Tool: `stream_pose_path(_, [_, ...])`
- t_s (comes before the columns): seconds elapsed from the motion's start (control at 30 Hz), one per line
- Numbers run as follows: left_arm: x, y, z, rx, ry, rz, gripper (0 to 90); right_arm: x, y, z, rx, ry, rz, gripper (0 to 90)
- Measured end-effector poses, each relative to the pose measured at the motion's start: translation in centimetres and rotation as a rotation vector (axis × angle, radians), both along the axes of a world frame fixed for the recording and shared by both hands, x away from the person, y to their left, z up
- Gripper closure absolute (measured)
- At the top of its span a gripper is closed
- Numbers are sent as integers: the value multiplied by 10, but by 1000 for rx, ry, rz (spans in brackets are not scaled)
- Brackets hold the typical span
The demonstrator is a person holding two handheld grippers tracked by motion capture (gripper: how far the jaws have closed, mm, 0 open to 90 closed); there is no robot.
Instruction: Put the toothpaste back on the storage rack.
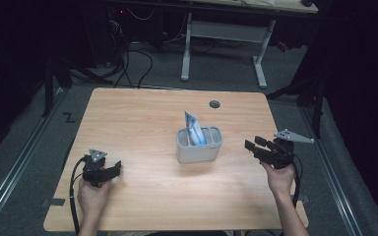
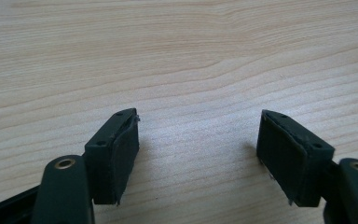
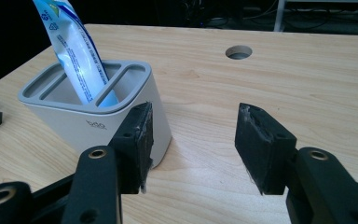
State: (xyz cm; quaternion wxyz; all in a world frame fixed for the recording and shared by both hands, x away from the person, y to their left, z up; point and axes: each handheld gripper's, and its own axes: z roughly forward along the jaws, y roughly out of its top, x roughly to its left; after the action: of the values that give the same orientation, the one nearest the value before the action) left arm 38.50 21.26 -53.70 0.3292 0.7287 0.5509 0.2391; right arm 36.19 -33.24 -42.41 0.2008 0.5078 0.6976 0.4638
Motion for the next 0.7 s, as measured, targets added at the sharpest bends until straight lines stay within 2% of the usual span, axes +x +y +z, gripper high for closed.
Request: stream_pose_path(0.7, [0,0,0,1,0,0,299,-11,-10,-20,11,32,-20,468])
